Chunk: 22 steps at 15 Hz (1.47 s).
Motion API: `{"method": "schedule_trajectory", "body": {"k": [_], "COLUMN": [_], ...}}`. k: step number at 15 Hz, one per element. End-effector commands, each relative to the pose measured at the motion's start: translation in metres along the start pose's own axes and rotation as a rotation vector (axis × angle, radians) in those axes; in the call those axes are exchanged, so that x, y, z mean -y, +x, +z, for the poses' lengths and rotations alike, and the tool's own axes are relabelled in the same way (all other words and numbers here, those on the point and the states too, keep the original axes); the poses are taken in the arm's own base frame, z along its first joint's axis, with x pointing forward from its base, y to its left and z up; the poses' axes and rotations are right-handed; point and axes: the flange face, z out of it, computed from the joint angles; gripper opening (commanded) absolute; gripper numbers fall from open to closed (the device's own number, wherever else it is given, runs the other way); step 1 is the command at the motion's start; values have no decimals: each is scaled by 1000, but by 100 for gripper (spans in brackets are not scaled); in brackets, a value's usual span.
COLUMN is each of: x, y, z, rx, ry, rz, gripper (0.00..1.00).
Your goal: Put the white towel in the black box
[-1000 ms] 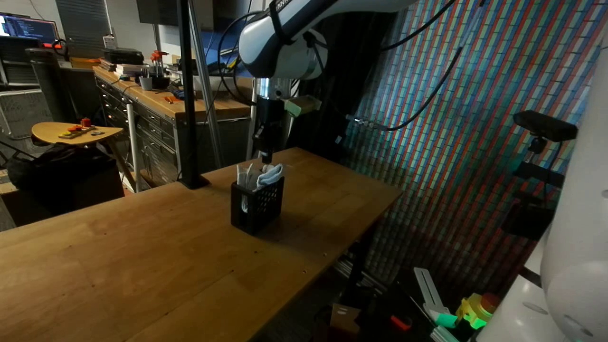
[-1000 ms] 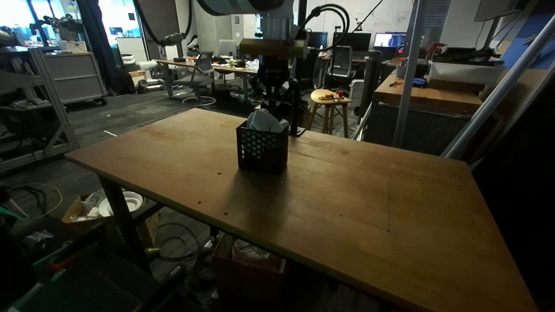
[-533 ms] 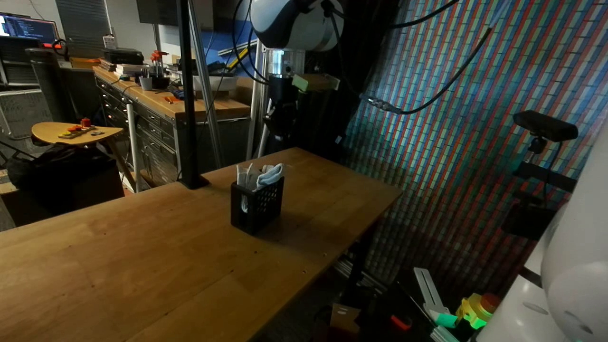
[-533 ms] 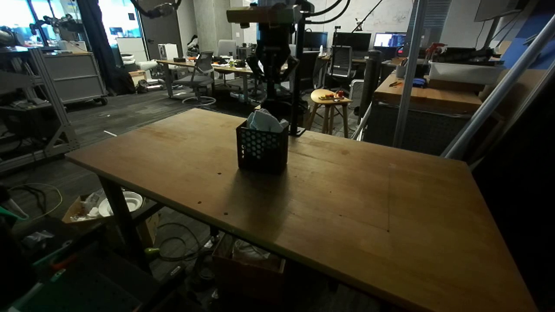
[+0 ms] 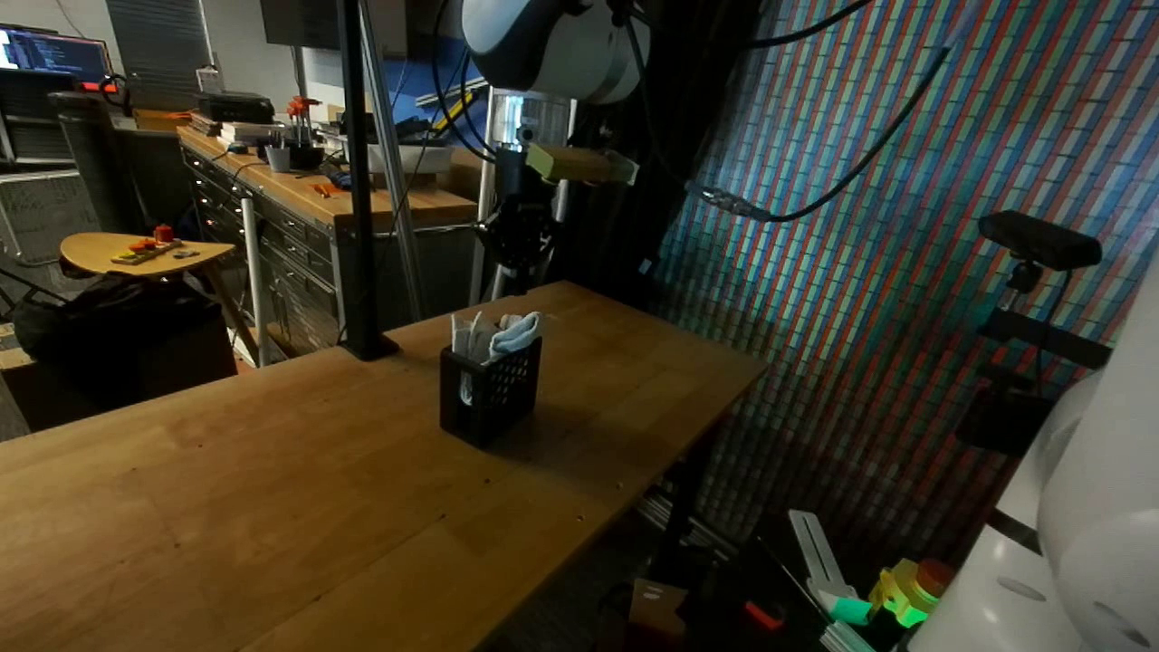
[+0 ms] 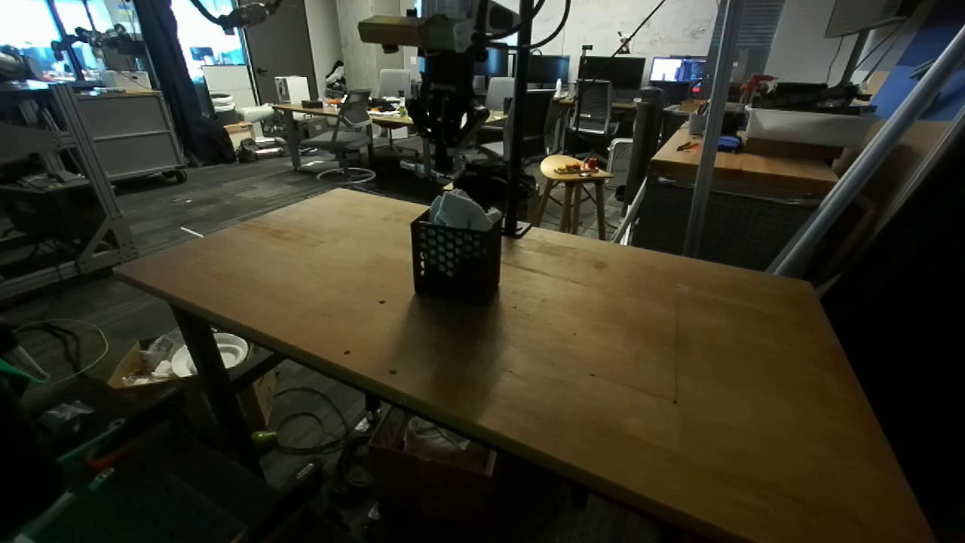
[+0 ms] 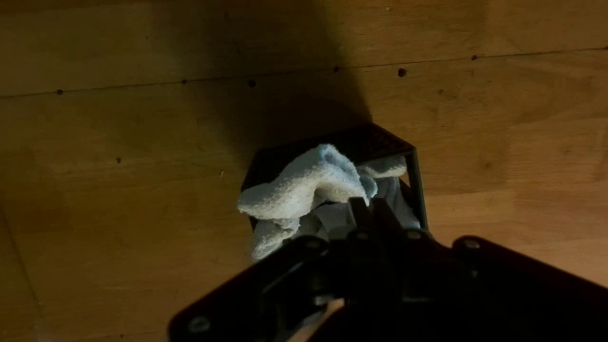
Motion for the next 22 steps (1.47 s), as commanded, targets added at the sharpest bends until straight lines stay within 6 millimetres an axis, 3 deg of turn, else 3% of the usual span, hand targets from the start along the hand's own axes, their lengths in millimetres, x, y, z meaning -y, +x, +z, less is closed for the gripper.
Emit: {"method": "schedule_trajectory", "body": {"k": [1, 4, 11, 15, 16, 17, 22], "x": [13, 16, 2, -2, -2, -4, -12], "y": [-20, -28, -45, -52, -53, -53, -51], "z": [4, 7, -17, -12, -10, -6, 9], "rx": [-62, -102, -162, -161, -158, -155, -159], "ry": [32, 21, -69, -79, -80, -81, -79], "rz": [80, 107, 108, 102, 101, 99, 104], "gripper": [9, 9, 9, 8, 10, 22, 57]}}
